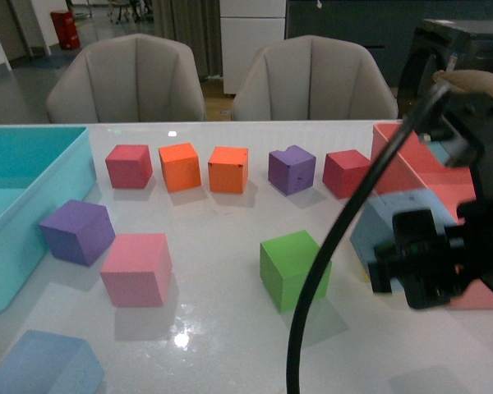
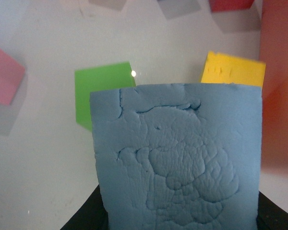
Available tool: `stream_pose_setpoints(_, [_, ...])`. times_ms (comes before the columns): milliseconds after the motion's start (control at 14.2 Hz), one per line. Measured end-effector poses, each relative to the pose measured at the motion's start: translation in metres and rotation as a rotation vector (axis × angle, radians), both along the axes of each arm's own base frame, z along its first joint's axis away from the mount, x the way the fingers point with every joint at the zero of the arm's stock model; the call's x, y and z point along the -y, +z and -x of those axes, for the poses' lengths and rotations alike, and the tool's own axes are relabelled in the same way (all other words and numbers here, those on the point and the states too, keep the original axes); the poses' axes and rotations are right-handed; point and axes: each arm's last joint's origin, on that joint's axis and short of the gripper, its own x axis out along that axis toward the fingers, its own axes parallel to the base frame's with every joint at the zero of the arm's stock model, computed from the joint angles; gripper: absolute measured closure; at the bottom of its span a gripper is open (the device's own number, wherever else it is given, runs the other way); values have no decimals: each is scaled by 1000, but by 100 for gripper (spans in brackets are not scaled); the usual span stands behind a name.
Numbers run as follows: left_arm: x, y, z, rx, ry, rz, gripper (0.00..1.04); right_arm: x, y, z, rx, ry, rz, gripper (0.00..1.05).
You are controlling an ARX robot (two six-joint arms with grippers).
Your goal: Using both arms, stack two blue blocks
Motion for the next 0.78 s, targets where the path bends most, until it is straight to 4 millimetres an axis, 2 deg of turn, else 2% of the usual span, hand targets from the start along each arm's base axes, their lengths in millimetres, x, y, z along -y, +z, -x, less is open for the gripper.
stream_pose_setpoints(141, [0, 0, 0, 0, 0, 0, 7, -13, 9, -37, 13, 12, 9, 59])
stream_pose_setpoints(212, [0, 0, 0, 0, 0, 0, 7, -24, 7, -66, -2, 34, 2, 59])
stream_pose_setpoints(424, [0, 0, 0, 0, 0, 0, 7, -53, -2, -125, -21, 96, 5, 59])
stream_pose_setpoints(565, [0, 0, 0, 0, 0, 0, 7, -79, -16, -152, -41, 176, 2, 59])
stream_pose_setpoints(777, [0, 0, 0, 0, 0, 0, 7, -117, -42, -175, -106, 303, 10, 59])
